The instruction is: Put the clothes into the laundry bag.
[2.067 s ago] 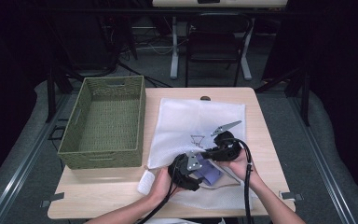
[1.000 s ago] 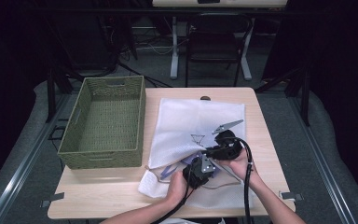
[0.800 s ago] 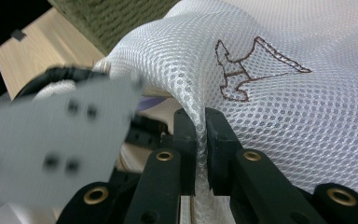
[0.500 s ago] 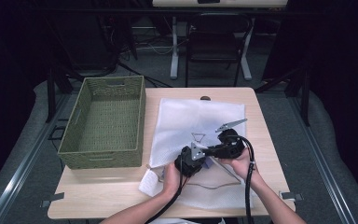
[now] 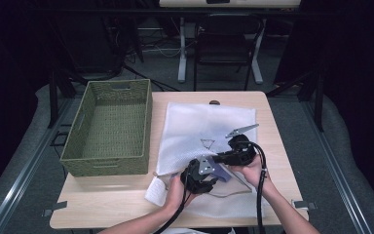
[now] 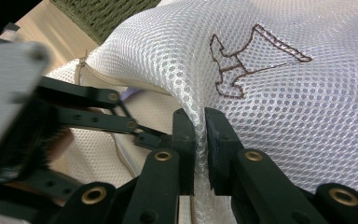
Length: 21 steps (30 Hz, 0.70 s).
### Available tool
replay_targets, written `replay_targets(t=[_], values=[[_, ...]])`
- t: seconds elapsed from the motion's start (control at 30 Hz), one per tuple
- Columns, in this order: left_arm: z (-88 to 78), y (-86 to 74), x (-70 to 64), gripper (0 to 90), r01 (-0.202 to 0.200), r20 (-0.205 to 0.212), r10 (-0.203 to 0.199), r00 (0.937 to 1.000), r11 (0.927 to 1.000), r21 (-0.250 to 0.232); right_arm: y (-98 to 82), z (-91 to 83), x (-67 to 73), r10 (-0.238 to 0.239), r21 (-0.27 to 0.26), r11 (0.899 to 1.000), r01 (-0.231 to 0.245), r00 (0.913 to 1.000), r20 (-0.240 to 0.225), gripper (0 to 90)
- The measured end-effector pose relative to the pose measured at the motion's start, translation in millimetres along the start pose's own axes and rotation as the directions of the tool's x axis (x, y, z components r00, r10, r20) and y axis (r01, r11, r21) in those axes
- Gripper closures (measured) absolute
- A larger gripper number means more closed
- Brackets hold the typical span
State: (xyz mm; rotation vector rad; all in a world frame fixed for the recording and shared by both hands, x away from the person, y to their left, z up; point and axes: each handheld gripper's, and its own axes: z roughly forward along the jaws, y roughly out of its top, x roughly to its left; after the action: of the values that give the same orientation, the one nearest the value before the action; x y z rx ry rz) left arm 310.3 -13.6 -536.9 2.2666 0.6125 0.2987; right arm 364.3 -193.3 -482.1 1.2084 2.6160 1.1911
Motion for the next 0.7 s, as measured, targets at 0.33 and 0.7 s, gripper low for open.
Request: replay_targets(t=[0.33,0.7], values=[[-57.6,-14.8,6.8,51.9,-0.073,-0.025,0.072,0.9971,0.9971,-0.022,-0.8,0.9,-0.8,0.000,0.013,1.000,0.000,1.0000,-0.003,83.0],[-59.3,-34.8,37.4,46.0,-0.083,-0.188,0.092,0.9779,0.9949,0.057,-2.3,1.2,1.3,-0.007,0.025,1.000,0.007,1.0000,0.001,82.2]])
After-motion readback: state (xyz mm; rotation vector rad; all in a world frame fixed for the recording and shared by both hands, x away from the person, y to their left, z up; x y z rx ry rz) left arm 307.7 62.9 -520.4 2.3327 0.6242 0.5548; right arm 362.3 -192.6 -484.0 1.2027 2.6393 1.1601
